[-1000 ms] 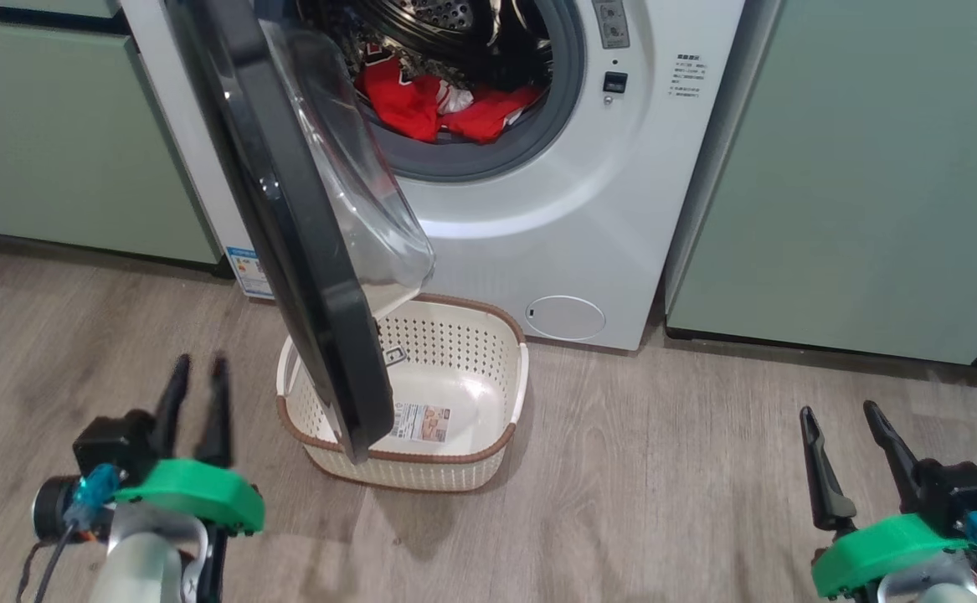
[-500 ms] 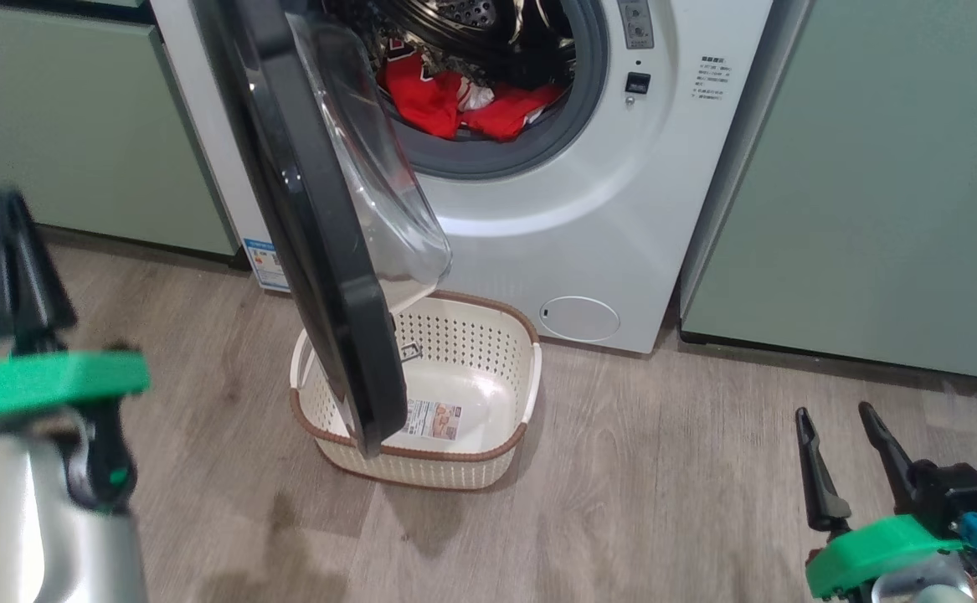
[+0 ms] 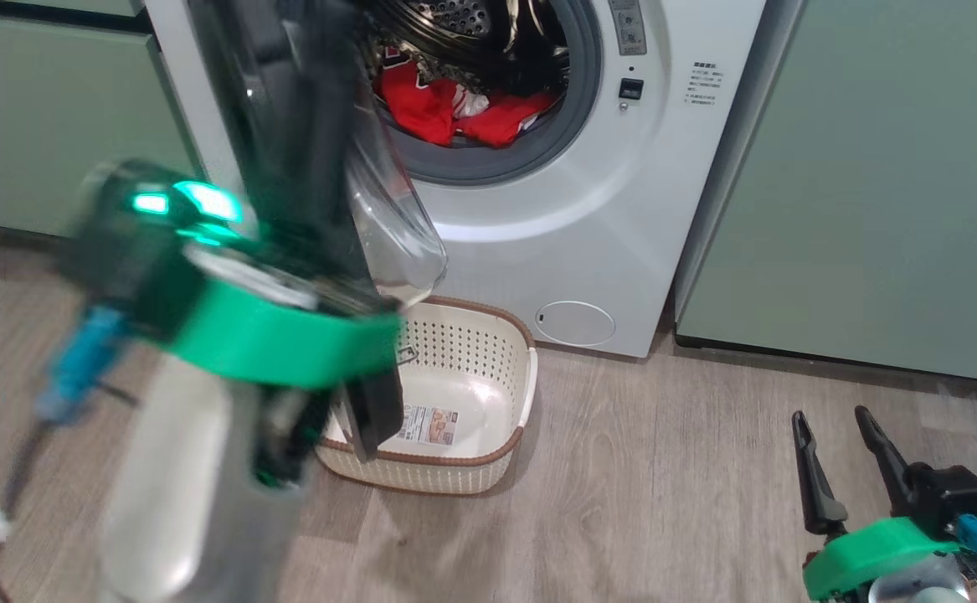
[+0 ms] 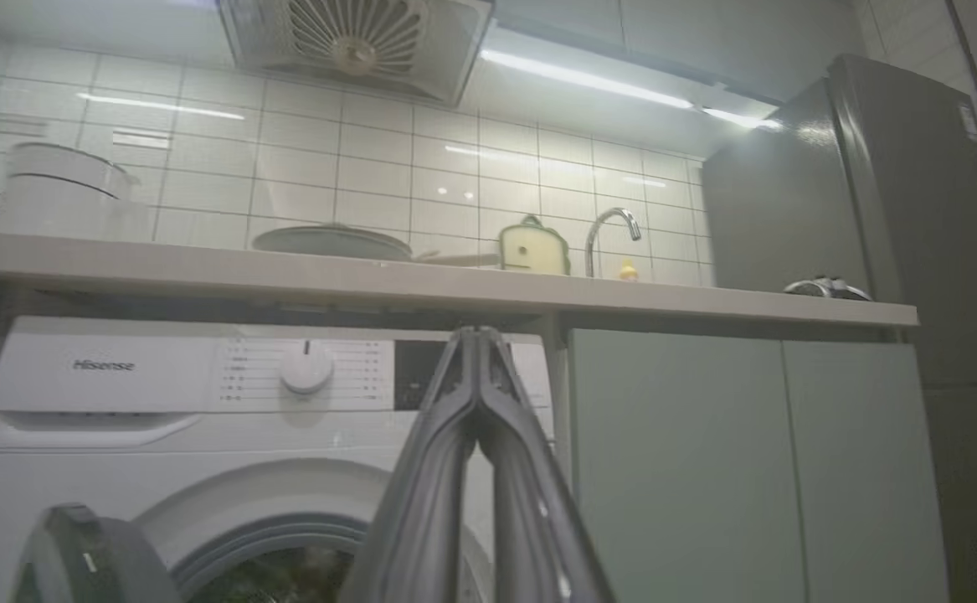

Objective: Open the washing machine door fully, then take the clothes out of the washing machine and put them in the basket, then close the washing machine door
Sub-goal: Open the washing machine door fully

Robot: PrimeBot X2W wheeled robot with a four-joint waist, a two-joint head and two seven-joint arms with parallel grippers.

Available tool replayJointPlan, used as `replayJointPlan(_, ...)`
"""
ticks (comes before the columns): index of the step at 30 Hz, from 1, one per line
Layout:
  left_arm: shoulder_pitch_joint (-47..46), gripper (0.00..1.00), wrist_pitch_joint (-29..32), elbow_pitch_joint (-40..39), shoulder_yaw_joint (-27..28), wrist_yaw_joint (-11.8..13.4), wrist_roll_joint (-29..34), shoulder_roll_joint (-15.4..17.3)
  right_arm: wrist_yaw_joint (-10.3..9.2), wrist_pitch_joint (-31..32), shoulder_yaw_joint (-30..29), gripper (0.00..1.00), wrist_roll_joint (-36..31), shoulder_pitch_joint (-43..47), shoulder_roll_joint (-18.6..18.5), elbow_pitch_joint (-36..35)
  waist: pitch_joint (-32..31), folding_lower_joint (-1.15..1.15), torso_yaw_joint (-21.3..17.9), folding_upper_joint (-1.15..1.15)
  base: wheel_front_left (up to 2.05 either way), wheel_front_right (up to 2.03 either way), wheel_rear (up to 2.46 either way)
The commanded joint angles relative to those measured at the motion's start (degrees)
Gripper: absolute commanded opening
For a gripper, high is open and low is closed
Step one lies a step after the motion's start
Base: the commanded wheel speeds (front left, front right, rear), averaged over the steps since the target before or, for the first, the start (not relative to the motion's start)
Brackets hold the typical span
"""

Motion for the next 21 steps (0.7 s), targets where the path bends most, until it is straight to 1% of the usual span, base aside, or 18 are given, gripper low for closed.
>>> replayJointPlan(1, -1.5, 0.00, 1.0, -2.0, 0.0, 0.2, 0.6, 0.8, -0.04, -0.6, 1.3, 1.00, 0.3, -1.0, -0.8, -1.5, 0.0, 0.00, -0.2, 0.00, 0.00, 0.00, 0.00)
replayJointPlan(7, 4.2, 0.00, 4.7, -1.2, -11.6, -1.1, 1.5, 0.8, -0.04, -0.6, 1.1, 1.00, 0.4, -0.7, -0.9, -1.6, -0.2, 0.00, -0.7, 0.00, 0.00, 0.00, 0.00)
replayJointPlan(11, 9.1, 0.00, 5.5, 2.4, -16.7, -1.8, 1.5, 1.5, -0.04, -0.6, 1.0, 1.00, 0.4, -0.5, -1.0, -1.7, -0.3, 0.00, -0.8, 0.00, 0.00, 0.00, 0.00)
replayJointPlan(16, 12.8, 0.00, 4.2, 9.4, -19.1, -1.8, 2.6, 2.7, -0.04, -0.6, 0.7, 1.00, 0.5, -0.5, -1.2, -1.7, -0.2, 0.00, -0.7, 0.00, 0.00, 0.00, 0.00)
replayJointPlan(19, 13.8, 0.00, 2.1, 14.8, -18.7, -1.5, 1.8, 2.7, -0.04, -0.6, 0.7, 1.00, 0.5, -0.6, -1.3, -1.7, -0.1, 0.00, -0.5, 0.00, 0.00, 0.00, 0.00)
replayJointPlan(21, 13.2, 0.00, 0.2, 18.6, -18.1, -0.4, 3.4, 3.4, -0.04, -0.6, 0.8, 1.00, 0.5, -0.7, -1.4, -1.7, 0.0, 0.00, -0.4, 0.00, 0.00, 0.00, 0.00)
